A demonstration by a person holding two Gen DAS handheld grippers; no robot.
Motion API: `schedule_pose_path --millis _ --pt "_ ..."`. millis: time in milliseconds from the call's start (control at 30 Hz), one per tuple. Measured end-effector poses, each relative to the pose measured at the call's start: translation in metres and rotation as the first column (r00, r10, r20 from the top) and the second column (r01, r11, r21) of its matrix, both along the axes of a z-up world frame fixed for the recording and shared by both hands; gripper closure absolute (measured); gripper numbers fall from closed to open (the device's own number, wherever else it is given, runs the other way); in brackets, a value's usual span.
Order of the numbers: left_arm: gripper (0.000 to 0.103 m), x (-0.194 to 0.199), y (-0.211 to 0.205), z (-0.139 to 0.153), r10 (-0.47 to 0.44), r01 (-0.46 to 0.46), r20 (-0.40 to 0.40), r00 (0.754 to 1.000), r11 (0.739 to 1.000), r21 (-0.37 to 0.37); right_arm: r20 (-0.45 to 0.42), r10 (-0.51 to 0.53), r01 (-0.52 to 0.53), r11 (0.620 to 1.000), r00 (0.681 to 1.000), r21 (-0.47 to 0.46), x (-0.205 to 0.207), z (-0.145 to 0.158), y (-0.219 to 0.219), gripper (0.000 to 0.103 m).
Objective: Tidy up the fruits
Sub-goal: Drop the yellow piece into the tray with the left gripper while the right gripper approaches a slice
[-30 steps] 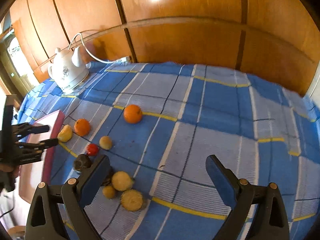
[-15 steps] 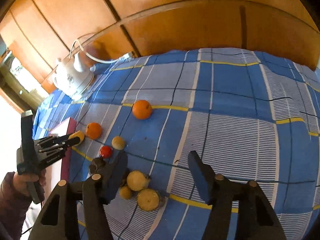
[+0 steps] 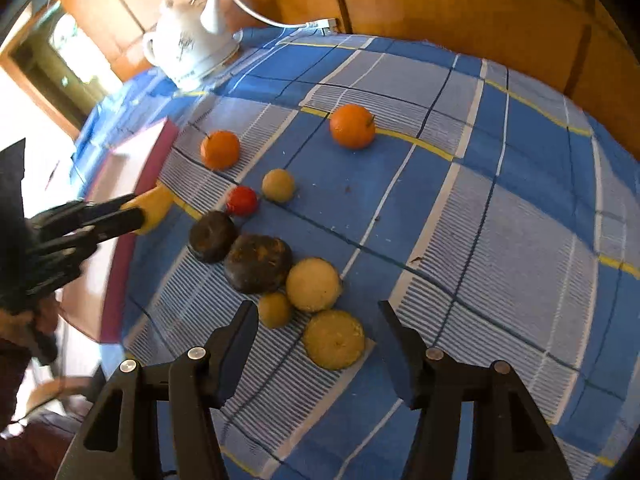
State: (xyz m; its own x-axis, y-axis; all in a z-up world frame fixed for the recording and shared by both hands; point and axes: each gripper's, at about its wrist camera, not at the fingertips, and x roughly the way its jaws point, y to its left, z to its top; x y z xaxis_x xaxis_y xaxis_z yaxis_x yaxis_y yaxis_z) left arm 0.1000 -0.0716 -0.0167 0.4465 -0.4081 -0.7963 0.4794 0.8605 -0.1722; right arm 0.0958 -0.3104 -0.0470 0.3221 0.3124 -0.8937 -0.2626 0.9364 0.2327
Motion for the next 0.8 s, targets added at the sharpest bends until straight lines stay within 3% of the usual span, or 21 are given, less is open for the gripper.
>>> schedule_pose_path --millis 167,233,300,433,567,800 --pt "0.082 -0.018 0.005 0.007 0.014 -0.014 -0.001 1.000 0.999 -0.043 -0.032 0.023 -0.025 0.998 0.999 -0.049 -0.001 -0.008 0.005 0.042" --pt "0.082 -0.021 0.014 0.011 0.046 -0.046 -0.003 0.999 0.996 -0.075 -0.053 0.037 -0.043 0.992 0.998 -0.120 -0.002 -0.018 0.010 0.043" --pt "0.082 -0.022 0.026 0.017 0.088 -0.086 0.011 0.996 0.991 -0.098 -0.048 0.047 -0.055 0.981 0.998 -0.188 -0.003 -0.024 0.016 0.065" --pt "0.082 -0.019 0.057 0.025 0.187 -0.182 0.044 0.981 0.978 -0.102 -0.027 0.062 -0.067 0.971 0.998 -0.228 -0.007 -0.024 0.018 0.067" --pt "0.082 -0.002 0.105 0.022 0.334 -0.329 0.047 0.941 0.940 -0.089 -0.028 0.053 -0.058 0.974 0.998 -0.219 -0.008 -0.023 0.017 0.067" --pt "0.082 0.035 0.163 -0.005 0.514 -0.516 0.059 0.856 0.856 0.031 -0.033 0.052 -0.057 0.976 0.998 -0.209 -0.003 -0.027 0.010 0.067"
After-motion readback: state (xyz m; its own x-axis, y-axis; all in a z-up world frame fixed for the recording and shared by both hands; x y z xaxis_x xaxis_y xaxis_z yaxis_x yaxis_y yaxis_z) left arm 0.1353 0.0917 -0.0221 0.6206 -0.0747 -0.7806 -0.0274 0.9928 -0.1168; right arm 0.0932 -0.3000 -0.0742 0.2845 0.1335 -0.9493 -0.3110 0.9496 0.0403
